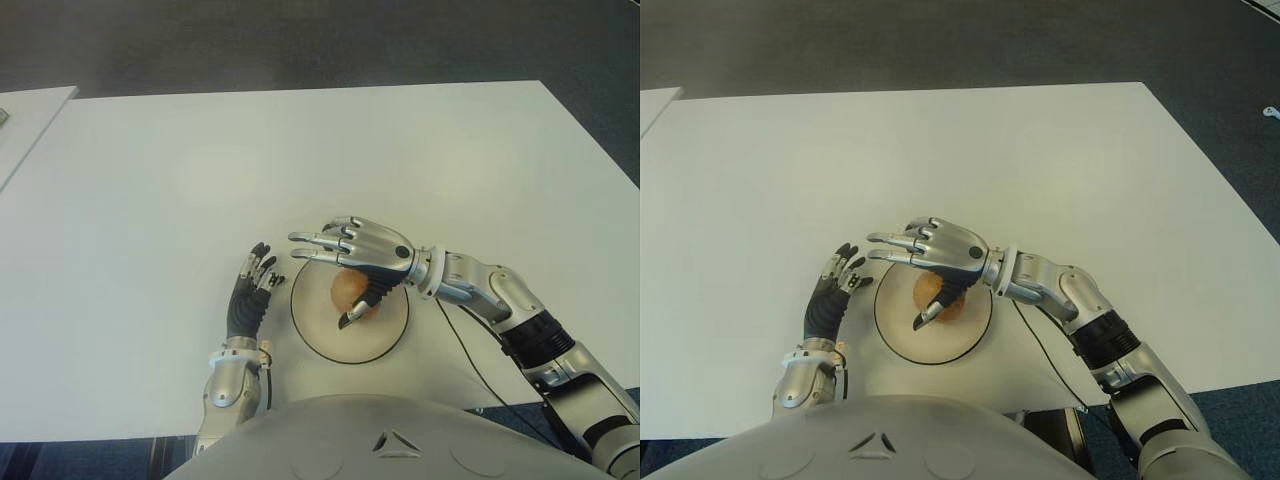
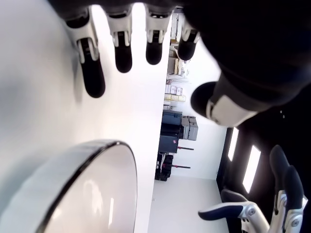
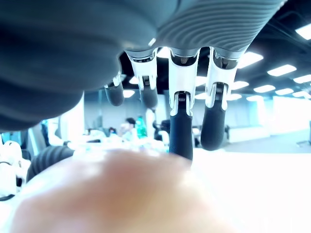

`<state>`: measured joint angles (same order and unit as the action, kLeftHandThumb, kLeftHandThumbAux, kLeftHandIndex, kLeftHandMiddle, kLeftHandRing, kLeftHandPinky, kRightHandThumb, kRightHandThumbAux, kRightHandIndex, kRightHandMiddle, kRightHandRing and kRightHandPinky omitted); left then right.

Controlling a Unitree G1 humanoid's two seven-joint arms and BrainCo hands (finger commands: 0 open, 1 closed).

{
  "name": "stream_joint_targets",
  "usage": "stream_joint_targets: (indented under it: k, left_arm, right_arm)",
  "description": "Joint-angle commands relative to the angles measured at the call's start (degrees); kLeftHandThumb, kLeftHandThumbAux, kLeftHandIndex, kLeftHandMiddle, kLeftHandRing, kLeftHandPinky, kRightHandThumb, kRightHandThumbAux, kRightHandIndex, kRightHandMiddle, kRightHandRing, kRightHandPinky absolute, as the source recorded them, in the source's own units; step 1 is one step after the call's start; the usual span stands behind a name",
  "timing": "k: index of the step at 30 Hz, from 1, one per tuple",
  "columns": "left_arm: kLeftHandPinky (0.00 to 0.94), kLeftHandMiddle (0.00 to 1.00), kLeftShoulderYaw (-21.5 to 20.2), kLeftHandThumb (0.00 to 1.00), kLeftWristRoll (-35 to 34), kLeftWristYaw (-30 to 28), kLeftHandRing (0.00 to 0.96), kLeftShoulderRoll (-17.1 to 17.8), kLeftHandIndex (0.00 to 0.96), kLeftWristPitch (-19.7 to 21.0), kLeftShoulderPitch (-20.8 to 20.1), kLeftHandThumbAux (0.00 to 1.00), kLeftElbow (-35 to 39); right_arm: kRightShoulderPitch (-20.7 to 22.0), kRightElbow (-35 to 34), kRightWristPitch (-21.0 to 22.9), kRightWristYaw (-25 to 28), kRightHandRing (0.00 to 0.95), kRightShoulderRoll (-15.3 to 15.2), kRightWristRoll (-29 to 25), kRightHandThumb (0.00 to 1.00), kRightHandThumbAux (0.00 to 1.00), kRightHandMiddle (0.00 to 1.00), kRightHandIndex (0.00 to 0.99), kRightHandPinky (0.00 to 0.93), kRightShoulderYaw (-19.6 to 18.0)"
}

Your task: Put the apples into the plate.

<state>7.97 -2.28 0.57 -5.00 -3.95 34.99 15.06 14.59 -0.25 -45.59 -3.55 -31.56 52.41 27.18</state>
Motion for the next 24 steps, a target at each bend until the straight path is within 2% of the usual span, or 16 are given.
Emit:
stream_joint_targets:
  k: [1,6,11,17,24]
  left_arm:
    - [0.277,0.112,0.06,0.177,-0.81,0.31,0.186,-0.77,0.024,-0.13,0.23,0.545,-1.76]
    - [0.283,0.123,0.26,0.177,-0.63,0.04,0.201,-0.24,0.030,-1.40,0.31,0.550,-2.16]
    - [0.231,0.103,0.51,0.175,-0.18,-0.52,0.170,0.51,0.024,-2.79,0.33,0.563,-2.63]
    - [0.215,0.088,0.55,0.180,-0.41,-0.66,0.144,0.80,0.029,-2.57,0.41,0.571,-2.59]
    - [0.226,0.092,0.31,0.193,-0.78,-0.12,0.148,0.51,0.040,-0.33,0.23,0.577,-2.75]
  right_arm:
    - [0.77,0.91,-0.37,0.38,0.000,-0.11,-0.01,0.041,0.278,0.000,0.000,0.000,-0.20]
    - [0.72,1.38,-0.03,1.49,0.000,0.10,-1.27,0.034,0.277,0.000,0.000,0.000,-0.13]
    - [0.18,1.59,0.85,3.23,0.000,0.60,-3.33,0.030,0.272,0.000,0.000,0.000,-0.29]
    - [-0.43,1.29,2.21,5.01,0.000,1.07,-4.85,0.031,0.268,0.000,0.000,0.000,-0.67]
    - [-1.01,1.26,3.51,6.38,0.000,1.54,-6.56,0.042,0.266,0.000,0.000,0.000,-1.33]
